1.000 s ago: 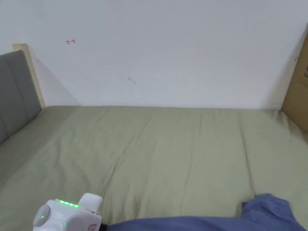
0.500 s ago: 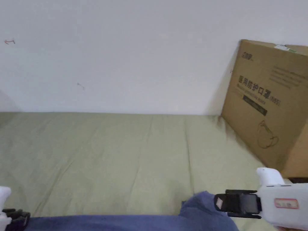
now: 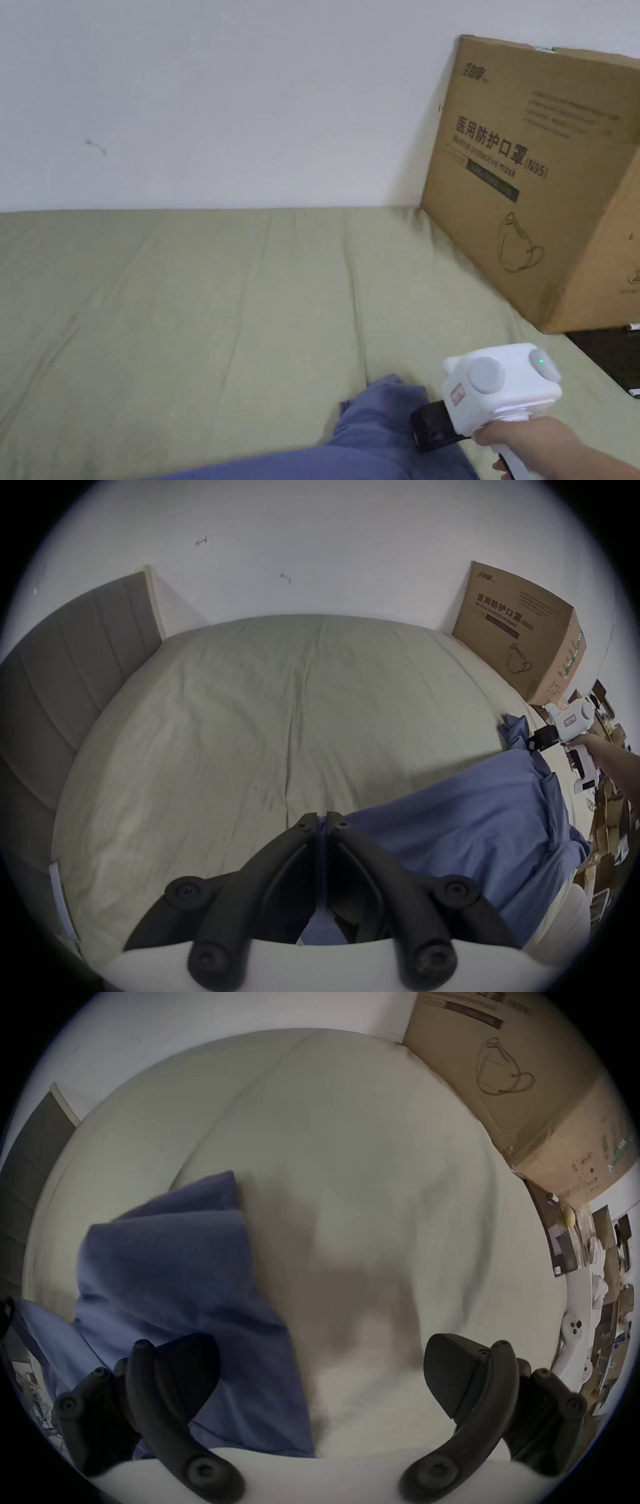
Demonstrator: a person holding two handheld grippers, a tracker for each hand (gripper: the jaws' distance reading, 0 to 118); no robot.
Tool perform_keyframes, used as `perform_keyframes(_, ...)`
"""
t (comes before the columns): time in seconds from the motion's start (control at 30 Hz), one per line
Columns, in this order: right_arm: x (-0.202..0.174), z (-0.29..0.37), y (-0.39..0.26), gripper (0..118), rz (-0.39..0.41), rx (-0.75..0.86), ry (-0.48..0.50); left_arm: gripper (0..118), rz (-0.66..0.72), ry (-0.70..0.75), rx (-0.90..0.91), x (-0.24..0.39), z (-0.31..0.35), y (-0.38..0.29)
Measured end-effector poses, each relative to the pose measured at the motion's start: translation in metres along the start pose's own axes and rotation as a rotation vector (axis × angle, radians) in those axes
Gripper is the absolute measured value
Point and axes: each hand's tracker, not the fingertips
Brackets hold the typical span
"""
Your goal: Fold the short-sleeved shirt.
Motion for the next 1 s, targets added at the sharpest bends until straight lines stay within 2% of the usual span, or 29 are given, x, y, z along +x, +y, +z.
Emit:
perform_keyframes(0.03,-0.001,-0.002,0.001,116,-0.003,-0.012,0.004,3,0.011,0.000,-0.013,-0.001,-0.014,0.009)
perform_keyframes(0.07,-0.002,-0.001,0.000,115,-0.015,-0.018,0.002,3,0.017,-0.002,-0.024,-0.004,0.018,-0.028)
perform_keyframes(0.1,-0.001,0.003,-0.002,111,-0.030,-0.015,0.007,3,0.016,-0.001,-0.029,-0.004,0.010,-0.023)
perform_keyframes(0.17,-0.005,0.012,-0.005,91,-0.040,-0.001,0.042,3,0.010,0.006,-0.032,-0.003,-0.004,-0.009)
perform_keyframes(0.2,-0.010,0.018,-0.006,78,-0.023,0.013,0.053,3,0.007,0.007,-0.032,0.021,0.027,-0.012)
perform_keyframes(0.27,-0.015,0.028,-0.008,29,0.022,0.028,0.105,3,0.003,0.008,-0.031,0.029,0.023,0.002)
perform_keyframes(0.3,-0.016,0.031,-0.010,0,0.028,0.023,0.120,3,0.008,0.006,-0.028,0.032,0.021,0.011)
perform_keyframes(0.33,-0.016,0.034,-0.012,0,0.017,0.004,0.173,3,0.014,0.003,-0.025,0.006,0.047,-0.030)
perform_keyframes(0.43,-0.013,0.047,-0.029,0,-0.090,0.007,0.357,3,0.035,-0.005,-0.013,0.003,0.060,-0.020)
perform_keyframes(0.5,-0.009,0.075,-0.041,0,-0.071,0.138,0.307,3,0.040,-0.011,0.001,0.003,0.082,-0.030)
perform_keyframes(0.6,0.010,0.128,-0.059,0,-0.089,0.272,0.300,3,0.031,-0.017,0.043,0.017,0.118,-0.030)
perform_keyframes(0.7,0.029,0.186,-0.075,0,-0.138,0.337,0.291,3,-0.020,-0.004,0.107,0.026,0.154,-0.016)
perform_keyframes(0.73,0.035,0.201,-0.080,0,-0.133,0.352,0.308,3,-0.036,-0.005,0.130,0.032,0.164,-0.016)
perform_keyframes(1.0,0.054,0.316,-0.094,0,-0.164,0.580,0.324,3,0.009,-0.037,0.271,0.038,0.241,0.038)
